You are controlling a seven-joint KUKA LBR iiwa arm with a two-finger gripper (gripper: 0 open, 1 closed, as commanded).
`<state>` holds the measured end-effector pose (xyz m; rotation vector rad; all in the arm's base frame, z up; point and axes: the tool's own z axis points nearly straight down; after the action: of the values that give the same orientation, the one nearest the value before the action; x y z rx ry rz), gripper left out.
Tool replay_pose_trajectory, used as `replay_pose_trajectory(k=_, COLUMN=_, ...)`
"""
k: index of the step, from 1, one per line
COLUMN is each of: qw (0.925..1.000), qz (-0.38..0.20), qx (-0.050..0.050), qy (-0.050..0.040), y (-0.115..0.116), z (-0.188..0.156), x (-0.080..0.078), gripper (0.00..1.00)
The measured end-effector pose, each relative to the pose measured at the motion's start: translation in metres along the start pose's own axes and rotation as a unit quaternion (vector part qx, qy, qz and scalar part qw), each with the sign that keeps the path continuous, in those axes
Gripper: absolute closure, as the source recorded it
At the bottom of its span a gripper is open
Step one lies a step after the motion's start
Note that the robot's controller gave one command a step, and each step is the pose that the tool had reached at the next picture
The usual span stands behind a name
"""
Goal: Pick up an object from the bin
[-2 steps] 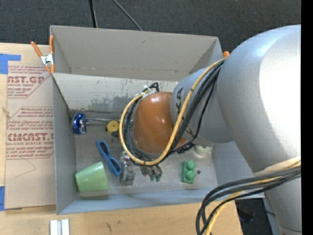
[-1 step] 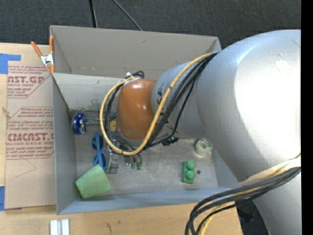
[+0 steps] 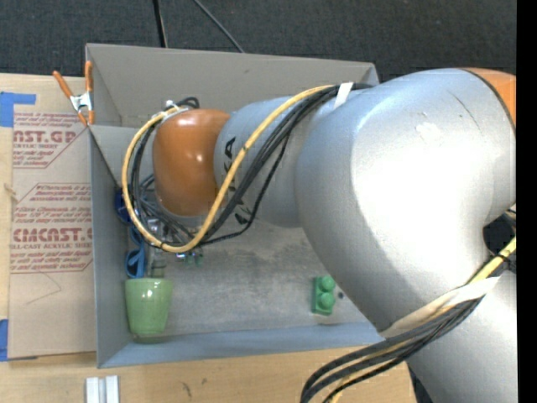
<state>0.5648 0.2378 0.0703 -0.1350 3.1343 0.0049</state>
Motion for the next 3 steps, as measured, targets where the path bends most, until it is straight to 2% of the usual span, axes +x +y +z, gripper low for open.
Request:
replay_pose_trajectory(k=1, qw=0.9998, qz=-0.017, qx=0.003, qy=0.0054, y=-0.046, z=-0.007, x=0.074, gripper=1.00)
replay_pose_trajectory(k=2, qw=0.9998, qz=-0.018, qx=0.001, qy=0.0025, y=-0.043, z=-0.007, x=0.071, gripper=0.00)
replay_pose_trajectory(k=3, qw=0.9990, qz=-0.045, qx=0.000, qy=-0.0011, y=-0.007, z=-0.014, x=0.085, gripper=0.00)
